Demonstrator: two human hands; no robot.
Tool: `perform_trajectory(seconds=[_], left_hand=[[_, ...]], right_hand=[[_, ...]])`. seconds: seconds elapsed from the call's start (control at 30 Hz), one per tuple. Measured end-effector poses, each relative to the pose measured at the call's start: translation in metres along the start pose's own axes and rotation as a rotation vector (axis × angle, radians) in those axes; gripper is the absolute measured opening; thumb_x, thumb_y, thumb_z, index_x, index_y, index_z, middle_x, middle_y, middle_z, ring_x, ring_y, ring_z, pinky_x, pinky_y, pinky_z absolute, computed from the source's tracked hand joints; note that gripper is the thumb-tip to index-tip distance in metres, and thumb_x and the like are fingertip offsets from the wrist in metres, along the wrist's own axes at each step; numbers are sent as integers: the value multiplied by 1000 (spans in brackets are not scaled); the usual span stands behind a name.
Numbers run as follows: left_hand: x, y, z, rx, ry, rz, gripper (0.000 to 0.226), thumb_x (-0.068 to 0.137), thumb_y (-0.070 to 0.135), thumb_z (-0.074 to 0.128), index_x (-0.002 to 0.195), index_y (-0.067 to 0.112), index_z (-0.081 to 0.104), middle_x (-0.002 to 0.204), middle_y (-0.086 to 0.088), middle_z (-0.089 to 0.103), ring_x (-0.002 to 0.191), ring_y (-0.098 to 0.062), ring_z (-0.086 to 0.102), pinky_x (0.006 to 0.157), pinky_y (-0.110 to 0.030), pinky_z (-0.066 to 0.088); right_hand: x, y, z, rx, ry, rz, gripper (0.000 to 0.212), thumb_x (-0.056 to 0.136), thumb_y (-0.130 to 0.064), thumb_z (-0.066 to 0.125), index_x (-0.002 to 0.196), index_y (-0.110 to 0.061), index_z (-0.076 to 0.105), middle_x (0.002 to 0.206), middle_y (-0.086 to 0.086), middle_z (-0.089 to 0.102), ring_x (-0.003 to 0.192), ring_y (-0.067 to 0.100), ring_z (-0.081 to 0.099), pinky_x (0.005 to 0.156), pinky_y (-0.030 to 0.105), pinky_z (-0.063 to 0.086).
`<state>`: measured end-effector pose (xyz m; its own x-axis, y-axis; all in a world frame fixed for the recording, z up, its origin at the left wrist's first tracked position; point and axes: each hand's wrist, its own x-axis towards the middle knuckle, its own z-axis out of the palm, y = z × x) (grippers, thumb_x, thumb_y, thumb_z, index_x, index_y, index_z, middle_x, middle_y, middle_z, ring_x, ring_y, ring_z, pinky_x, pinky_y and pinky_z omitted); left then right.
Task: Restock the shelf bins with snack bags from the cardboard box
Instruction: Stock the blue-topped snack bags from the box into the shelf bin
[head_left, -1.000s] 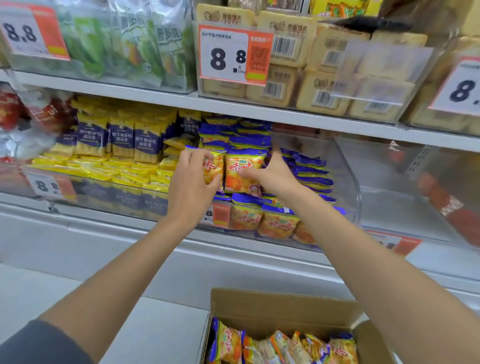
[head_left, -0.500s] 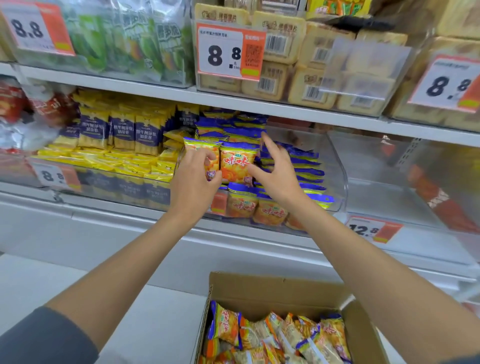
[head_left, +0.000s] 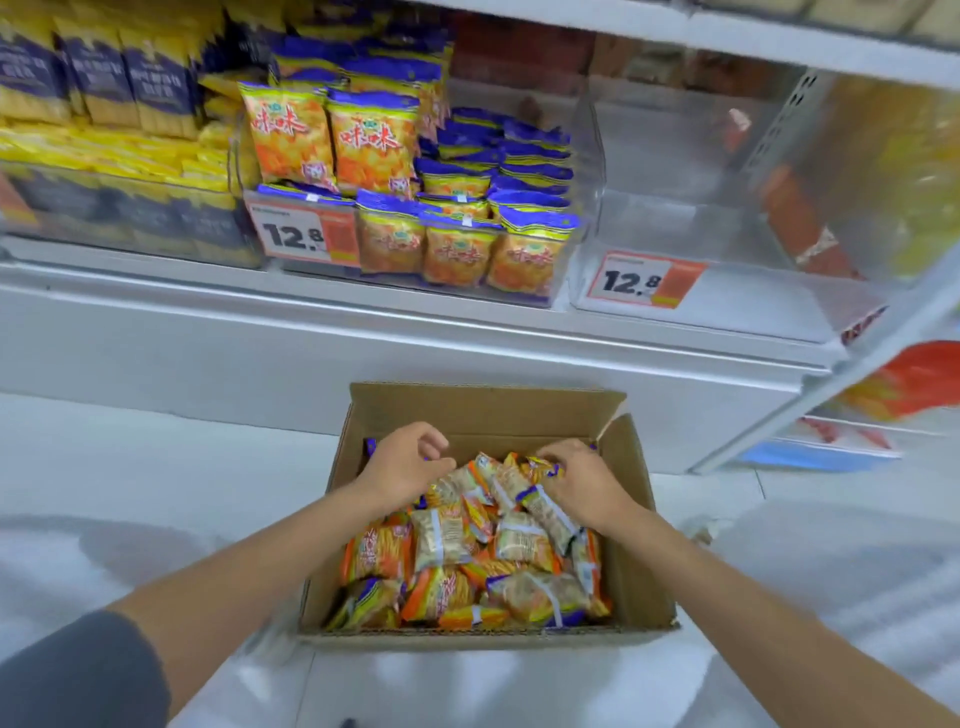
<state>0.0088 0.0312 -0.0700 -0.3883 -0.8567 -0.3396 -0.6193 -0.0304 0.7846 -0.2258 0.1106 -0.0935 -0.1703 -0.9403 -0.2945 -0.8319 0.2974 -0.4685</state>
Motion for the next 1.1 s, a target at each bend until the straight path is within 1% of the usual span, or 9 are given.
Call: perform_trajectory(seconds=[0.13, 0.27, 0.5, 0.6, 0.67, 0.77, 0.83, 0.97, 1.1], left_hand=[[5, -19, 7, -13, -50, -56, 18, 84, 19, 74, 98, 14, 64, 91, 0, 62, 88, -14, 61, 73, -20, 47], [7, -31, 13, -22, -78, -112, 13, 86, 13, 71, 96, 16, 63, 97, -4, 63, 87, -13, 61, 79, -31, 51], [-3, -25, 27, 65, -220, -64, 59, 84, 9, 73, 134, 24, 46, 141, -2, 44, 112, -14, 54, 81, -26, 52], [-7, -11, 26, 84, -269, 74, 99, 76, 19, 82, 150, 38, 20, 158, 13, 18, 140, -10, 29, 102, -38, 47], [-8, -3, 25, 3, -253, 139, 85, 79, 19, 80, 147, 35, 32, 154, 2, 32, 133, -9, 40, 102, -33, 46], [-12, 7, 16, -121, -206, 51, 39, 87, 35, 69, 123, 25, 57, 116, -1, 66, 100, -10, 63, 85, -29, 51], [-13, 9, 9, -70, -222, -59, 60, 82, 70, 53, 113, 19, 65, 103, -2, 71, 96, -14, 66, 90, -35, 52], [-17, 12, 6, -130, -298, -140, 72, 74, 81, 38, 110, 26, 67, 106, 6, 72, 104, -13, 65, 101, -38, 46], [-15, 3, 13, -230, -372, -189, 47, 80, 51, 70, 121, 30, 61, 116, 7, 69, 109, -12, 64, 98, -39, 50]], right_hand=[[13, 40, 30, -117, -199, 152, 67, 91, -19, 60, 150, -20, 30, 153, 15, 30, 143, 31, 24, 115, 36, 26], [16, 45, 45, -101, -213, 107, 65, 84, 7, 56, 143, -19, 44, 149, 17, 28, 141, 32, 27, 112, 33, 31], [20, 10, 16, 612, -19, 348, 44, 80, 8, 62, 121, -10, 62, 76, 6, 55, 53, 16, 45, 50, 27, 39], [14, -18, -7, 1155, -151, 489, 41, 85, 4, 64, 125, -1, 58, 87, 15, 60, 61, 16, 49, 59, 26, 46], [7, -32, -18, 1250, -332, 453, 35, 93, -10, 61, 125, 4, 57, 99, 17, 59, 76, 22, 54, 72, 31, 47], [-3, -43, -25, 1033, -433, 340, 48, 98, -47, 48, 130, -13, 57, 130, 9, 54, 107, 25, 56, 90, 36, 50], [-8, -46, -26, 804, -376, 187, 62, 94, -61, 39, 145, -25, 42, 151, -4, 38, 135, 18, 38, 111, 42, 36], [-14, -51, -22, 872, -380, -9, 40, 93, -35, 60, 132, -26, 51, 131, -2, 60, 119, 14, 59, 103, 36, 48], [-12, -44, -12, 922, -347, 29, 42, 92, -18, 64, 131, -13, 50, 120, 5, 66, 110, 21, 65, 95, 35, 54]])
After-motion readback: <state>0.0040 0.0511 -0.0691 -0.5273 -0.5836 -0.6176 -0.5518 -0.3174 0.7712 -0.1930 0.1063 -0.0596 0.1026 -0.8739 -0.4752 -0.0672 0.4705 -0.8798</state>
